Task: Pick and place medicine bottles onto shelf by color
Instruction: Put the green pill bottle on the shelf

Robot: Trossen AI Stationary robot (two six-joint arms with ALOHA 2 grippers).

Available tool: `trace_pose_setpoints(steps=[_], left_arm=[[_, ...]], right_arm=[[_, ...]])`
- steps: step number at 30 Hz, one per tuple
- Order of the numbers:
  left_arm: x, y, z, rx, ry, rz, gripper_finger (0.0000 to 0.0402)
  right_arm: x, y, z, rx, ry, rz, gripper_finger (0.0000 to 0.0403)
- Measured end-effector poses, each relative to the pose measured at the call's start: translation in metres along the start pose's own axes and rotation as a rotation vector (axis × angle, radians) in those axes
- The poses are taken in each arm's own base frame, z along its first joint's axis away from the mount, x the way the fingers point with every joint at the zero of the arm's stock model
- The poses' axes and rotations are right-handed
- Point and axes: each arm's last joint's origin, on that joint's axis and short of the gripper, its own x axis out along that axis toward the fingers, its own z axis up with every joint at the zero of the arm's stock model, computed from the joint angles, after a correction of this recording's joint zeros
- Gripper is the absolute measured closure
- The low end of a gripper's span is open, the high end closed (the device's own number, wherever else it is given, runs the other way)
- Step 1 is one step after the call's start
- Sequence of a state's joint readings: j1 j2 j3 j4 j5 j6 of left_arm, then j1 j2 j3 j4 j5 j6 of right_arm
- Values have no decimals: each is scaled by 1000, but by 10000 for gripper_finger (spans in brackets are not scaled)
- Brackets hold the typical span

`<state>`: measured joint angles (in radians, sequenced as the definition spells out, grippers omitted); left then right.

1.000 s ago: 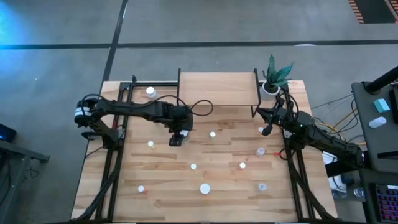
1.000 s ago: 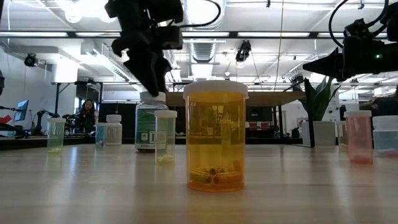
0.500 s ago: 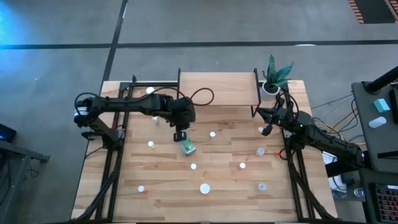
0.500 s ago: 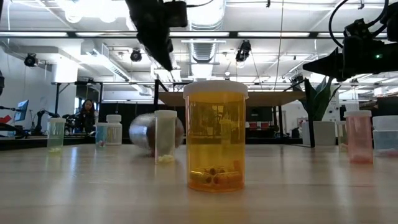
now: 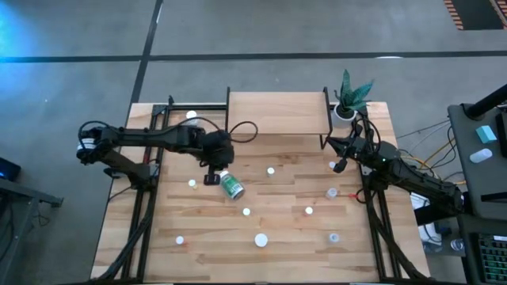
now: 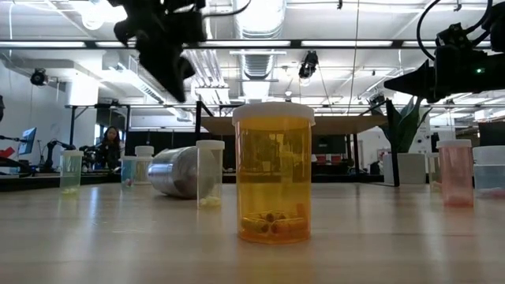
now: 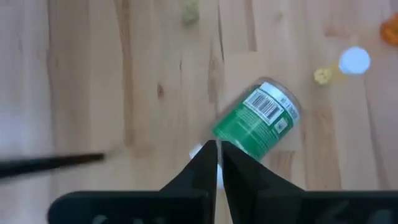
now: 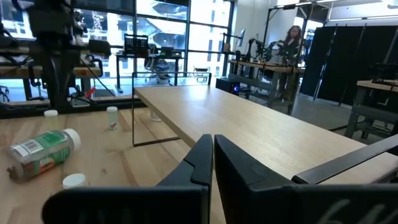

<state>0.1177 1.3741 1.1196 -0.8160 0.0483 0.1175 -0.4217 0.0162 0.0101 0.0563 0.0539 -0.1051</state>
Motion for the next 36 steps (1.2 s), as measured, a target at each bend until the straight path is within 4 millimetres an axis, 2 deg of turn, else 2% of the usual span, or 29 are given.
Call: trace_pose_setpoints(steps=[4, 6, 13, 17, 21, 25, 36], left_arm=[[9, -2, -17, -186, 23, -22, 353], [15, -4, -27, -200, 67, -46, 326], [27, -5, -38, 150, 83, -5, 223], [38, -5, -37, 338, 70, -2, 187], [52, -4, -36, 444, 92, -6, 176], [64, -4, -39, 491, 148, -28, 176], [87, -4, -35, 612, 157, -22, 175]], right_arm=[[0, 0, 0, 0, 0, 0, 394], [0, 0, 0, 0, 0, 0, 394], [0, 0, 0, 0, 0, 0, 394], [0, 0, 0, 0, 0, 0, 394], [0, 0, 0, 0, 0, 0, 394], [0, 0, 0, 0, 0, 0, 394], [0, 0, 0, 0, 0, 0, 394]])
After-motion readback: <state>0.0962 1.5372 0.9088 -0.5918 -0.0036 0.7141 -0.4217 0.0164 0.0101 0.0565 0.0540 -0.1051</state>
